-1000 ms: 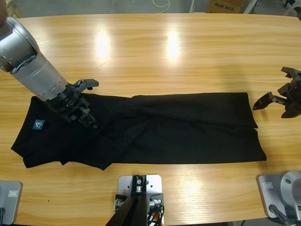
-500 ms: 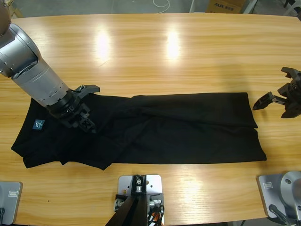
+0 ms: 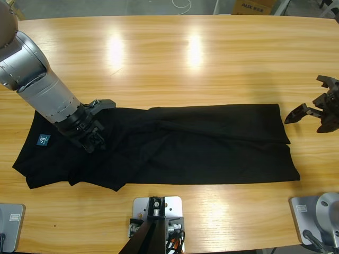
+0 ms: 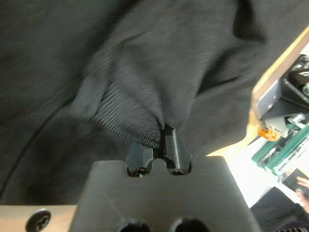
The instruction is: Fold clothes
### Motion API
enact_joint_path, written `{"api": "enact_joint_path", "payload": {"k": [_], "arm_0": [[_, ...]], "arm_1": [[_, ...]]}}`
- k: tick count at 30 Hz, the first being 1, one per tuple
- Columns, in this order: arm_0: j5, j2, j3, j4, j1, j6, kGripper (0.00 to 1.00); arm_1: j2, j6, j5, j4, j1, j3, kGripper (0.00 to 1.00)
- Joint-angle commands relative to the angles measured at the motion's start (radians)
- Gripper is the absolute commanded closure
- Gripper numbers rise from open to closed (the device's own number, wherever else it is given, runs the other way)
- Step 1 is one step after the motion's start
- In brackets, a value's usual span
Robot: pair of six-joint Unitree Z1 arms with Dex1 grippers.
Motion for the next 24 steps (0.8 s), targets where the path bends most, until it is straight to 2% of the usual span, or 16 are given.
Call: {"api": "enact_joint_path", "payload": {"k": [1, 6, 12, 14, 18, 19, 20, 21, 24], "arm_0": [[0.054, -0.023, -0.077, 0.069, -0.080, 0.022, 1.000], [0.169, -0.013, -0.206, 0.234, -0.103, 0.146, 1.000], [0.209, 0.022, -0.318, 0.368, -0.086, 0.323, 1.000], [0.188, 0.042, -0.327, 0.379, -0.079, 0.316, 1.000], [0.033, 0.122, -0.291, 0.376, -0.020, 0.245, 0.985], [0.009, 0.139, -0.288, 0.375, -0.007, 0.234, 0.647], [-0.021, 0.152, -0.288, 0.376, 0.004, 0.232, 0.206], [-0.040, 0.158, -0.286, 0.377, 0.017, 0.223, 0.066], [-0.092, 0.166, -0.285, 0.379, 0.067, 0.155, 0.009]], "arm_1": [[0.026, -0.004, 0.015, -0.006, 0.009, -0.001, 0.000], [0.024, -0.004, 0.015, -0.007, 0.009, -0.001, 0.000], [0.028, -0.004, 0.015, -0.007, 0.009, -0.001, 0.000], [0.030, -0.004, 0.015, -0.007, 0.009, -0.001, 0.000], [0.029, -0.004, 0.015, -0.007, 0.009, -0.001, 0.000], [0.029, -0.004, 0.015, -0.006, 0.009, -0.001, 0.000], [0.029, -0.004, 0.015, -0.006, 0.009, -0.001, 0.000], [0.029, -0.004, 0.015, -0.006, 0.009, -0.001, 0.000], [0.031, -0.006, 0.015, -0.006, 0.009, -0.001, 0.000]]}}
